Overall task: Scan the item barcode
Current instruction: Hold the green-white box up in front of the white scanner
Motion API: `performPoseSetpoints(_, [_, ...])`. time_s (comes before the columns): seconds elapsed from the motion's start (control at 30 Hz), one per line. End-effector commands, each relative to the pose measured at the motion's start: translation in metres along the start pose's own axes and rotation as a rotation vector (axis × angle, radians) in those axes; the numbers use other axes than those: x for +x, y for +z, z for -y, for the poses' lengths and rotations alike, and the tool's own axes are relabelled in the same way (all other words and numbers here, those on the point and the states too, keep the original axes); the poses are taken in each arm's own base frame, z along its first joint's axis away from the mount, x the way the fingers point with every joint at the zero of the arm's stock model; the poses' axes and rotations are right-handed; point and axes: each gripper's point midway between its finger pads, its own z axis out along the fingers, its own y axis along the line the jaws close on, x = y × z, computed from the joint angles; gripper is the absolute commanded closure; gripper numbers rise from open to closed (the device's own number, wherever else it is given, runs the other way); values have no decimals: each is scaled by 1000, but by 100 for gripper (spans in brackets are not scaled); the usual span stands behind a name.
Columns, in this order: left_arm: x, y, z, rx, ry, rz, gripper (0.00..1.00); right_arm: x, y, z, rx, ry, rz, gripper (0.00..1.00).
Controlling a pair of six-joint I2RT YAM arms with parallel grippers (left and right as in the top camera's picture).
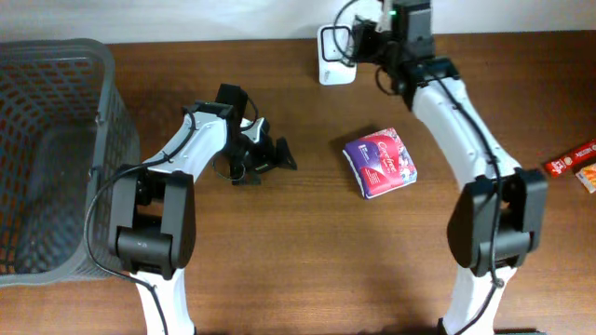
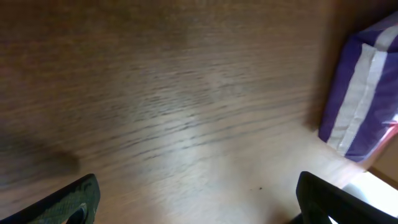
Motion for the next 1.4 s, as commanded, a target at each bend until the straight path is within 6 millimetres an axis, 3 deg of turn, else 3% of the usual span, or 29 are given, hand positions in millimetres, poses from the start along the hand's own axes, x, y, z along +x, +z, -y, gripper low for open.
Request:
performPoseSetpoints(0.0, [-6,-9,-9,-85,22,49,1,6,23,3,164,-20,82,85])
performPoseSetpoints(0.1, [-7,-9,-12,-101,22,54,1,11,45,7,184,-12,135,85])
performPoseSetpoints(0.13, [-7,-9,-12,-101,22,54,1,14,48,15,211,27,142,85])
performPoseSetpoints(0.27, [-7,-9,-12,-101,22,54,1,14,56,16,190,140,175,86])
performPoseSetpoints(0.4, [-7,-9,-12,-101,22,54,1,38,76,23,147,464,141,85])
performPoseSetpoints(0.6, [-7,-9,-12,-101,22,54,1,39,77,17,79,589,110,86])
performPoseSetpoints(0.73, [-7,-9,-12,-101,22,54,1,41,77,26,85,599,88,85])
performPoseSetpoints(0.8, [-7,-9,-12,-101,22,54,1,52,76,36,126,674,57,85])
performPoseSetpoints(0.93, [-7,-9,-12,-101,22,54,1,59,76,36,134,739,30,85])
performPoseSetpoints(1.07, [-7,-9,-12,-101,22,54,1,61,77,24,81,858,-2,85])
performPoseSetpoints(1.17, [-7,-9,-12,-101,22,54,1,55,76,12,10,768,-21,88])
performPoseSetpoints(1.23, [-7,-9,-12,-101,22,54,1,24,51,26,18,707,19,90])
performPoseSetpoints(1.3, [-7,-9,-12,-101,21,54,1,-30,-10,65,80,681,94,91])
performPoseSetpoints(1.37, [-7,-9,-12,-101,22,54,1,-61,-65,113,162,724,151,91])
